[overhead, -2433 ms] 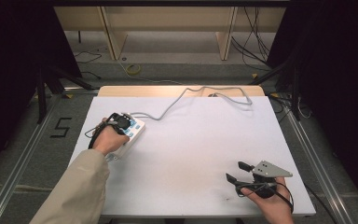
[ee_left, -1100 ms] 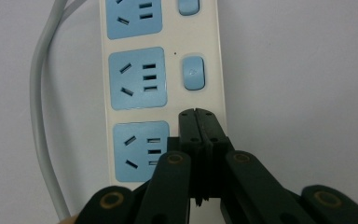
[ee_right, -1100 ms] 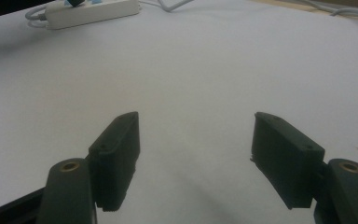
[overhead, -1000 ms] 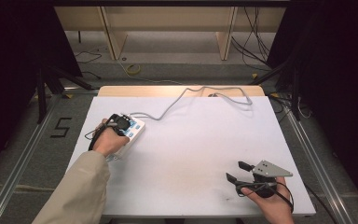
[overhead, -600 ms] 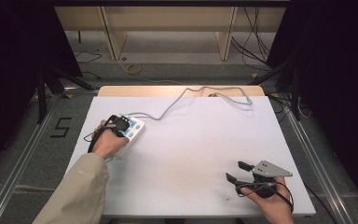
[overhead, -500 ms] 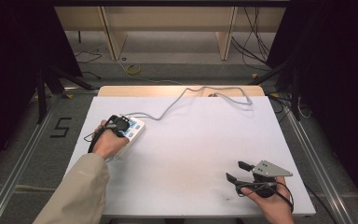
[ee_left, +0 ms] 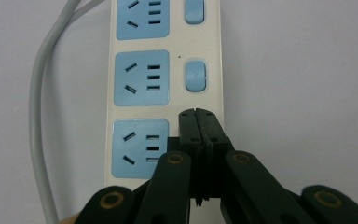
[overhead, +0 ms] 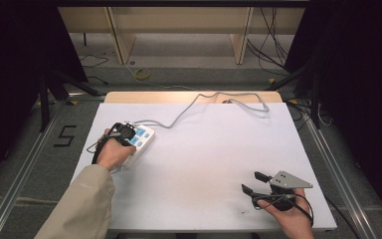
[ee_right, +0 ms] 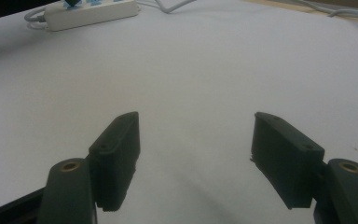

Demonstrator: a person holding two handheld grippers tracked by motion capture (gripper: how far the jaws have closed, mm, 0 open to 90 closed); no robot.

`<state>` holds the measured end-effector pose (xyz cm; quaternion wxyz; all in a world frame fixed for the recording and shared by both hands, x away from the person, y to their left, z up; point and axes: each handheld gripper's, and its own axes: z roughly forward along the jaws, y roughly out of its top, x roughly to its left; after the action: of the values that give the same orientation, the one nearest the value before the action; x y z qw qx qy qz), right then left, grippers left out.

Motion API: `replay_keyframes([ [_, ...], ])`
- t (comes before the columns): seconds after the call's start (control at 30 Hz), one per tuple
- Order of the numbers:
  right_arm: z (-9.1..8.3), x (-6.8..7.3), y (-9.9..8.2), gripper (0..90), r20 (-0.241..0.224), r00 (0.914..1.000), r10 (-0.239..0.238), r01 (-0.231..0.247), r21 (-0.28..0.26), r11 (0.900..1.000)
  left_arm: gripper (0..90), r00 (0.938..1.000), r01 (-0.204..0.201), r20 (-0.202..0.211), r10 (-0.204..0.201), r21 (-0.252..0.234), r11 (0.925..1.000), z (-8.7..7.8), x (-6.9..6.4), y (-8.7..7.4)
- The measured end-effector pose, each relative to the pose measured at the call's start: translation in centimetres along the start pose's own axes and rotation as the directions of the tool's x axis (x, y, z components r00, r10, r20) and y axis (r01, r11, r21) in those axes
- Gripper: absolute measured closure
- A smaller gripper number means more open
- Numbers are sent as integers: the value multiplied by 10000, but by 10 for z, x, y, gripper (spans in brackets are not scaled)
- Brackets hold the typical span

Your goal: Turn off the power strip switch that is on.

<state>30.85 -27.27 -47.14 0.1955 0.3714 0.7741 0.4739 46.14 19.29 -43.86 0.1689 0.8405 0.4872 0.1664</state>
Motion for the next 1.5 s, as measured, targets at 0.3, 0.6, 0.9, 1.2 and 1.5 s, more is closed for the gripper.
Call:
replay_keyframes([
  [0.3, 0, -1, 0, 335, -5, 10000, 28, -28, 27, 10000, 897, 9992, 280, 305, -259, -701, 9971, -7, 1, -5],
  [0.6, 0, -1, 0, 335, 17, 10000, 24, -24, -16, 10000, 895, 9994, 129, 323, -89, -1255, 9920, -20, -3, -8],
  [0.9, 0, 0, 0, 335, 1, 10000, 46, -46, 9, 10000, 894, 9990, 15, 440, 68, -1859, 9826, -30, -9, -16],
  [1.2, 0, 0, 0, 335, 9, 10000, 40, -40, 6, 10000, 847, 9959, -65, 856, 284, -2460, 9693, -36, -17, -30],
  [1.5, 1, -1, -1, 336, 9, 10000, 43, -43, 49, 10000, 723, 9962, -352, 648, 577, -3060, 9514, -42, -25, -40],
])
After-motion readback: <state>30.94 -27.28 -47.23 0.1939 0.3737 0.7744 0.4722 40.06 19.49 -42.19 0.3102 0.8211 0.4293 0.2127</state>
